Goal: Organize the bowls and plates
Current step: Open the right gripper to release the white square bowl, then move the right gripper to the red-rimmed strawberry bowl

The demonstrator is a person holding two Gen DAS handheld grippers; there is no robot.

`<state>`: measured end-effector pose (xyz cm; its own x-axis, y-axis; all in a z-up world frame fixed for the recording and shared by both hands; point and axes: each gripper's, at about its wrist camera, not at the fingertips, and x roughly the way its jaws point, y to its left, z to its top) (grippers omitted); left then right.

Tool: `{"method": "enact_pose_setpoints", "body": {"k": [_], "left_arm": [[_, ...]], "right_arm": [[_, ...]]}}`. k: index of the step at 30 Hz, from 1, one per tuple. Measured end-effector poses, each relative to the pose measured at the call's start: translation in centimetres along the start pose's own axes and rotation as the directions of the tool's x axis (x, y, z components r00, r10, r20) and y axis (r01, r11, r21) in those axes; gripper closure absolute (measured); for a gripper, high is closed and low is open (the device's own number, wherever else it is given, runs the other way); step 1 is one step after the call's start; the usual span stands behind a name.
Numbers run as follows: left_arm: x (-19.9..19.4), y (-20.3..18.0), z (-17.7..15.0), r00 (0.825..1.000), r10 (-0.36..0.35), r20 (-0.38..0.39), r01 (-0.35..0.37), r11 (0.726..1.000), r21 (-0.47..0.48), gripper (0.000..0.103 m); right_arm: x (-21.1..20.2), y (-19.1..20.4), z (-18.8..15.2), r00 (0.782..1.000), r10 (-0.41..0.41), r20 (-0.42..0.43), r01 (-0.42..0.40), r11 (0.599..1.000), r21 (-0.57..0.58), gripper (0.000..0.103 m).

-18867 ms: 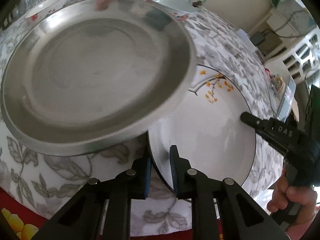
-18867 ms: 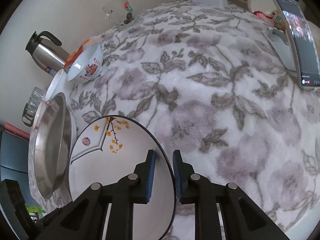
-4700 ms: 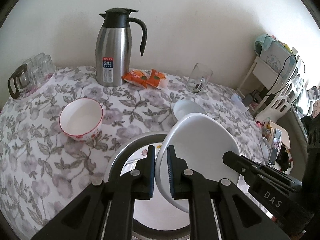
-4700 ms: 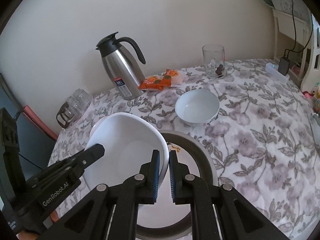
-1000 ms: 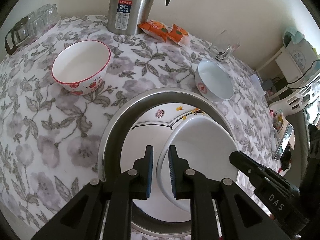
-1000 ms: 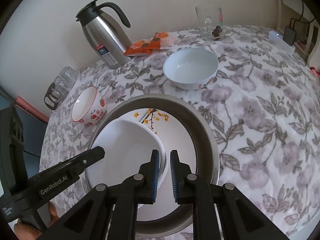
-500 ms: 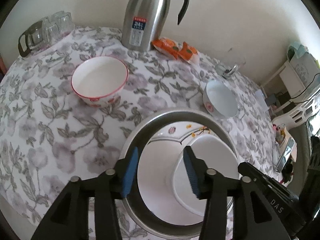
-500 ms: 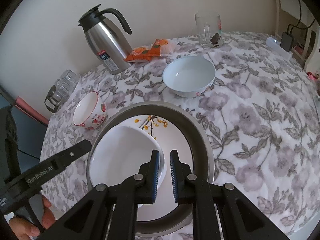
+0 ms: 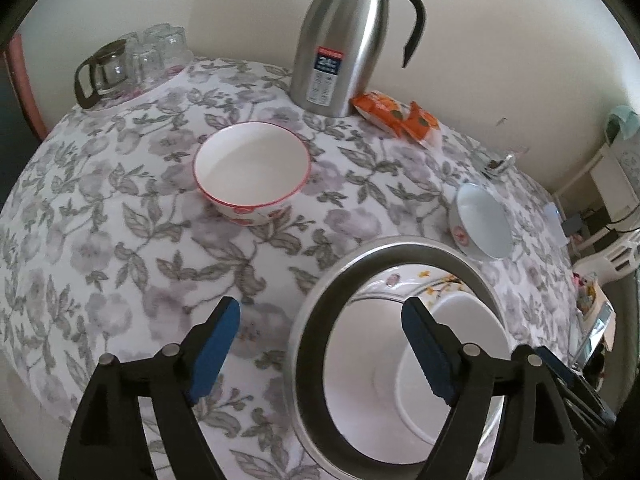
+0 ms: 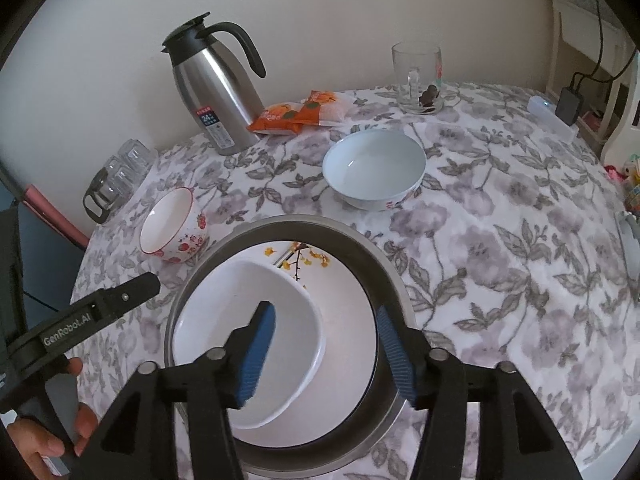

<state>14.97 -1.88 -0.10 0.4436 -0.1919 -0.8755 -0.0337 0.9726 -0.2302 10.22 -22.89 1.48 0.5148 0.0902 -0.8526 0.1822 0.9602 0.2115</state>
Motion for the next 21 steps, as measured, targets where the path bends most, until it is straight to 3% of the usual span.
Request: {"method": "enact_pose_setpoints", "body": {"k": [4,11,17,21], "left_arm": [[0.1,0.6,0.1,0.999,0.039,0.013,-0.039,0.999,-0.013,0.015],[0.2,1.9,0.4,0.997,0.072,0.020,-0.071,0.996,-0.055,0.015],[0.1,3.1,1.0,0.995,0.092,0.035,-0.089,0.993,-0.083,0.014],[-0.6,3.9,1.7,0.990,0.109,0.085,-0.102,0.991,-0.090,0.013]], "right_arm": [[0.1,-0.2,0.0,1.000,-0.011,0.003,0.011,1.000,0.001,0.020],[0.2,-0.5,0.0,1.000,-0.024,0.009,0.024,1.000,0.010,0.000],[0.1,-0.5,0.0,0.999,-0.015,0.031,0.015,1.000,0.006,0.000],[-0.3,-0.3,0.1,0.998,-0.012,0.069,0.012,1.000,0.002,0.000]]}}
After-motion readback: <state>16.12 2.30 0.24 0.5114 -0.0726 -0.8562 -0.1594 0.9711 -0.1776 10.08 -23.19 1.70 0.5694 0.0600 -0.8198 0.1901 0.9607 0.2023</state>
